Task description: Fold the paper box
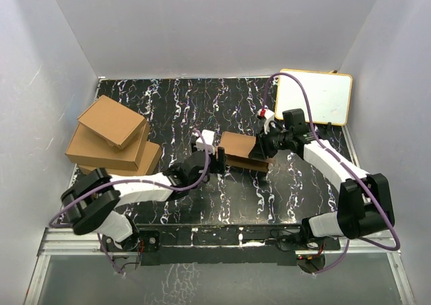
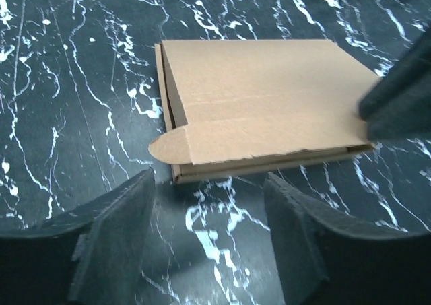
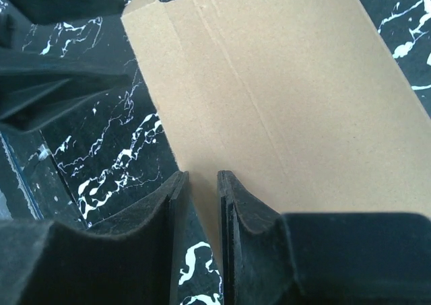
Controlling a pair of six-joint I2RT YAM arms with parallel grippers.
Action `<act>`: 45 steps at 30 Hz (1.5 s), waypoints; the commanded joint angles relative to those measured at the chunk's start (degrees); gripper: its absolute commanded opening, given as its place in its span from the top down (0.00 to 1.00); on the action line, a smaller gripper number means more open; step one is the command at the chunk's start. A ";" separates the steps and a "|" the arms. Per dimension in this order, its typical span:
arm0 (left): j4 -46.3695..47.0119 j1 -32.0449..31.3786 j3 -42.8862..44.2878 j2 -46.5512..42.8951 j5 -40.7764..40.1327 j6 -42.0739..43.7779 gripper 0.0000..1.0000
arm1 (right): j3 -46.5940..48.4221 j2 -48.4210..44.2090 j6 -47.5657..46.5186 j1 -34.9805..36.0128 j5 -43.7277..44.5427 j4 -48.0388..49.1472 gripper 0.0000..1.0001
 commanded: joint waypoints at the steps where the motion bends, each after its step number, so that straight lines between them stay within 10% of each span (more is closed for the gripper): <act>1: -7.14 -0.27 -3.06 -10.05 6.90 -2.29 0.34 | 2.18 1.87 -1.56 -0.63 -0.30 1.81 0.72; 12: -21.59 2.82 0.63 -21.96 23.19 -8.61 0.06 | 2.02 7.19 -3.44 -1.10 -0.48 1.93 0.71; 25: -22.92 23.20 11.90 0.58 42.05 -16.82 0.09 | 1.97 6.28 -6.41 -10.64 -16.60 1.99 0.55; 34: -23.14 25.70 18.70 11.36 47.48 -16.27 0.09 | -4.42 7.52 13.25 -24.15 -18.47 17.04 0.29; 45: -19.74 27.87 17.19 16.61 52.21 -19.62 0.25 | -4.33 19.24 19.25 -24.37 -16.27 18.81 0.43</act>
